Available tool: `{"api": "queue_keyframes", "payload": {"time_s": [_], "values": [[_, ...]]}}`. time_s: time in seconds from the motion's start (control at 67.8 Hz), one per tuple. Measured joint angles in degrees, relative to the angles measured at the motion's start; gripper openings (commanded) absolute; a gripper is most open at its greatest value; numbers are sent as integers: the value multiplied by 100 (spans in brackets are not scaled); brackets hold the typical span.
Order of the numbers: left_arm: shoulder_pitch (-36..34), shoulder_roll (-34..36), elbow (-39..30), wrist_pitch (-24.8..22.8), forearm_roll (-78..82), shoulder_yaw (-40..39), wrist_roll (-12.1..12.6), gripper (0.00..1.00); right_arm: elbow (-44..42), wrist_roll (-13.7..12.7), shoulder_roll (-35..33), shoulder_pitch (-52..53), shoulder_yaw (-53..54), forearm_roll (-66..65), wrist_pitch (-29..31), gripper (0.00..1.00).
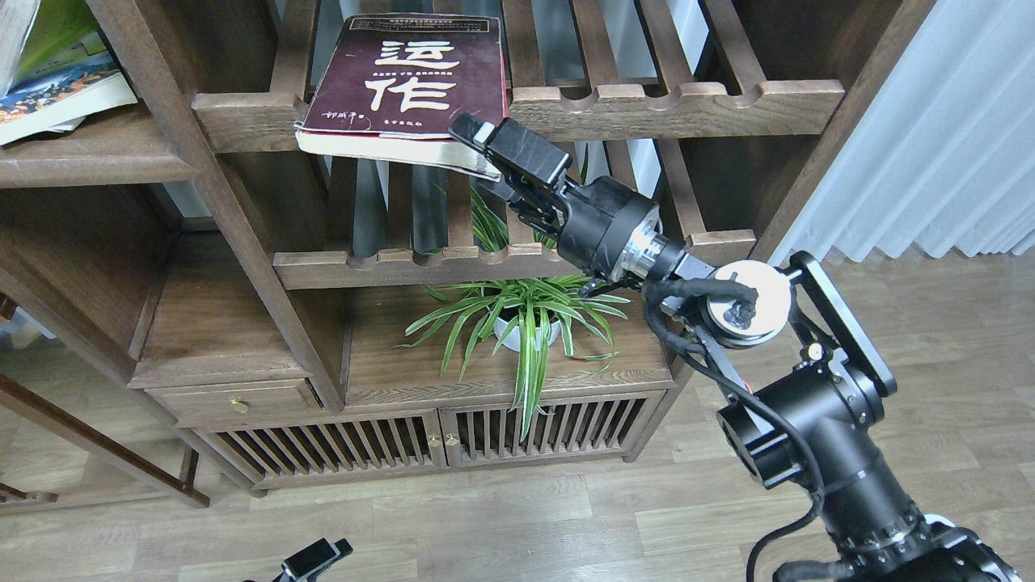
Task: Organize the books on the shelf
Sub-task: 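Raise the right gripper to the maroon book on the top shelf, then grasp the maroon book and pull it down with the right gripper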
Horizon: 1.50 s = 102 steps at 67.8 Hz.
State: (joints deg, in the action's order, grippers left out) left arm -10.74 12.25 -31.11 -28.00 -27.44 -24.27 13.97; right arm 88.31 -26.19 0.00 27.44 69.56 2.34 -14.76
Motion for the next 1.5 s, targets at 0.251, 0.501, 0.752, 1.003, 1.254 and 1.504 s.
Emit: {"api": "queue_keyframes", "payload": {"time_s": [0.251,0.501,0.752,1.003,1.254,1.504], "values": [[-3,31,64,0,-6,0,0,100,-96,18,0,249,-10,-377,-374,99],[-11,25,156,0,-7,-8,-7,100,-312,93,0,795,-62,-472,-762,99],[-8,31,276,0,-15,-8,-9,100,-453,82,0,1068,-168,-489,-1040,98],[-7,32,408,0,-16,-53,-14,100,-464,28,0,1182,-614,-467,-1071,98],[2,40,438,0,-16,-86,-12,100,-495,25,0,1259,-806,-469,-1072,88],[26,44,491,0,-16,-87,-14,100,-498,20,0,1267,-701,-414,-794,41]]}}
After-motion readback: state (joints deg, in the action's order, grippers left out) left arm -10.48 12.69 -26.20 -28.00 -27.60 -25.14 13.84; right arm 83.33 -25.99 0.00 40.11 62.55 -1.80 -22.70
